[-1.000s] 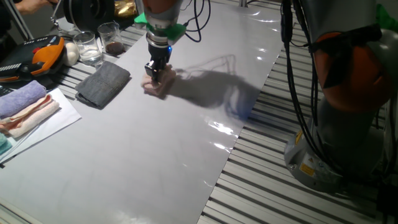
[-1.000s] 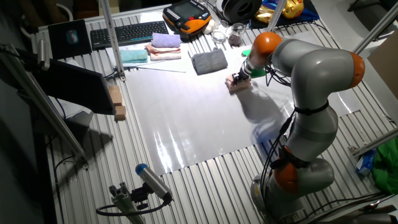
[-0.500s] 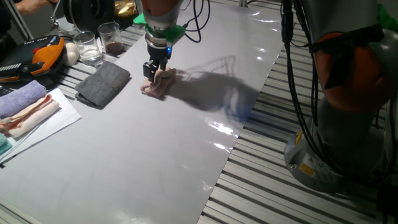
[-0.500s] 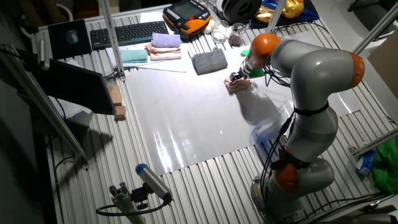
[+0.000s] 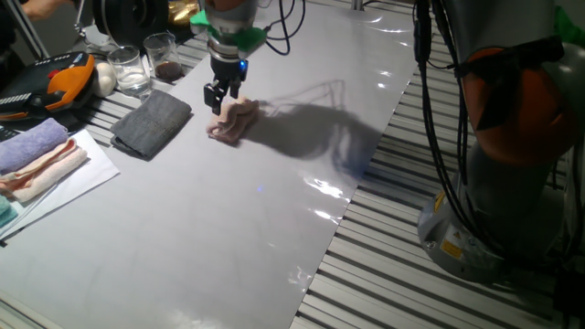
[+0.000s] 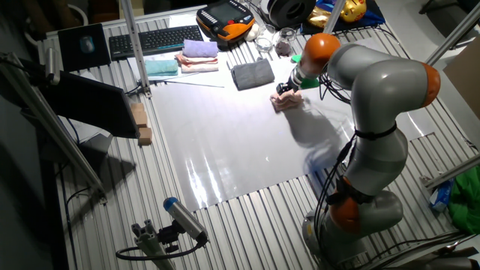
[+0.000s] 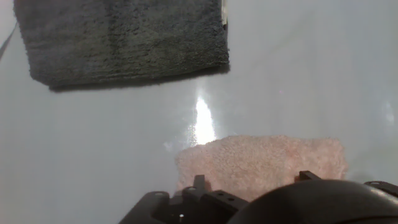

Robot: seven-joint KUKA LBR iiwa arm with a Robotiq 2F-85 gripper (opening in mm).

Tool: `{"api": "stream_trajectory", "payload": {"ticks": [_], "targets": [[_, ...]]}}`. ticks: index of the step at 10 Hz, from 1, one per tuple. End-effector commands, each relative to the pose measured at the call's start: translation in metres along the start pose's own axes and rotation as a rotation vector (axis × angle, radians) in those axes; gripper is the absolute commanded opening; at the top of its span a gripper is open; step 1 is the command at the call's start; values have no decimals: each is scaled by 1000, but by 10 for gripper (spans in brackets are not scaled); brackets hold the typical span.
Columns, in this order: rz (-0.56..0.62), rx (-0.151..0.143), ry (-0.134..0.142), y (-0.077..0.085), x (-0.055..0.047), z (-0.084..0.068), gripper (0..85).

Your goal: Clean the table with a cloth

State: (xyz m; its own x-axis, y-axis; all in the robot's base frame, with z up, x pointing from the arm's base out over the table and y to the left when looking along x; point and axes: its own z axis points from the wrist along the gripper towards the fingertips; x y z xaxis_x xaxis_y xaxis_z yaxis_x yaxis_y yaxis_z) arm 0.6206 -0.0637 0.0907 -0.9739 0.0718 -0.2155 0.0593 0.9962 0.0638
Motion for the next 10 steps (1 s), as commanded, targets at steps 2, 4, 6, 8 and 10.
{"api": "stream_trajectory", "payload": {"ticks": [2,4,6,8,10], "targets": [[0,-8,20,8,-3,-10,340],[-2,-17,33,14,-6,-16,170],[-11,-11,51,25,-7,-24,0],[-13,-4,54,35,-6,-25,0],[-4,-2,58,48,-10,-25,0]]}}
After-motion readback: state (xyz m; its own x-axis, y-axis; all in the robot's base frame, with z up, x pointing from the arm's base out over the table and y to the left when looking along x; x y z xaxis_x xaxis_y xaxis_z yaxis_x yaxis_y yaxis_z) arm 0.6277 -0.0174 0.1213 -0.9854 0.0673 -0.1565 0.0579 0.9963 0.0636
